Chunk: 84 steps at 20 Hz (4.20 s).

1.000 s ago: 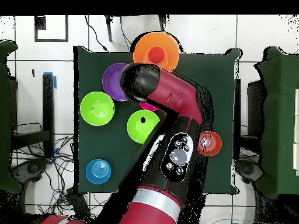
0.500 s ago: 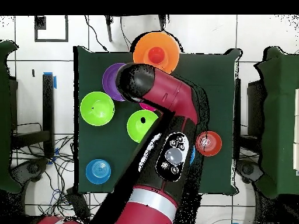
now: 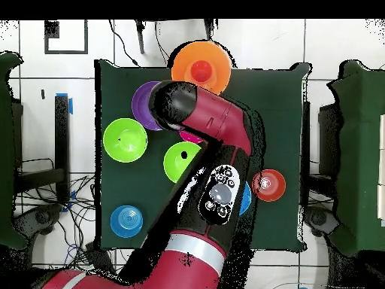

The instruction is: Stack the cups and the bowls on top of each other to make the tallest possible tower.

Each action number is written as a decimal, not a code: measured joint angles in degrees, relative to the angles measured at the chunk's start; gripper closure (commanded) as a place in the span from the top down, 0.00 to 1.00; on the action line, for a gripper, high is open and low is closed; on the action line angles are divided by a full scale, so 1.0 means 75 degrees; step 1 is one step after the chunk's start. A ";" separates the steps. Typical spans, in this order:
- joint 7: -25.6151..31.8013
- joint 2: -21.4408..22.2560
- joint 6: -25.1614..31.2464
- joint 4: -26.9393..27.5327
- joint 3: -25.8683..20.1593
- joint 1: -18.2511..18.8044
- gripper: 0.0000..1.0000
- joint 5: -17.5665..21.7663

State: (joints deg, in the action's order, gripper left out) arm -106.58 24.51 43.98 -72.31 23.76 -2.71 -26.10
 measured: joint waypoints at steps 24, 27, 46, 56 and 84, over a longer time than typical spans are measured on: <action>-0.0020 -0.0570 0.0000 0.0464 -0.0002 -0.0354 1.00 0.0024; -0.0020 -0.0633 0.0000 0.0504 -0.0042 -0.0190 1.00 0.0024; -0.0020 -0.1170 -0.0002 0.0726 -0.0243 0.0335 1.00 0.0024; -0.0020 -0.1236 0.0000 0.1104 -0.0329 0.0207 1.00 0.0024; -0.0020 -0.1730 -0.0002 0.1677 -0.0440 0.0311 1.00 0.0025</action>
State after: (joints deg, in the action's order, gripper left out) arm -106.73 11.54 43.97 -59.73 20.46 -0.38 -25.91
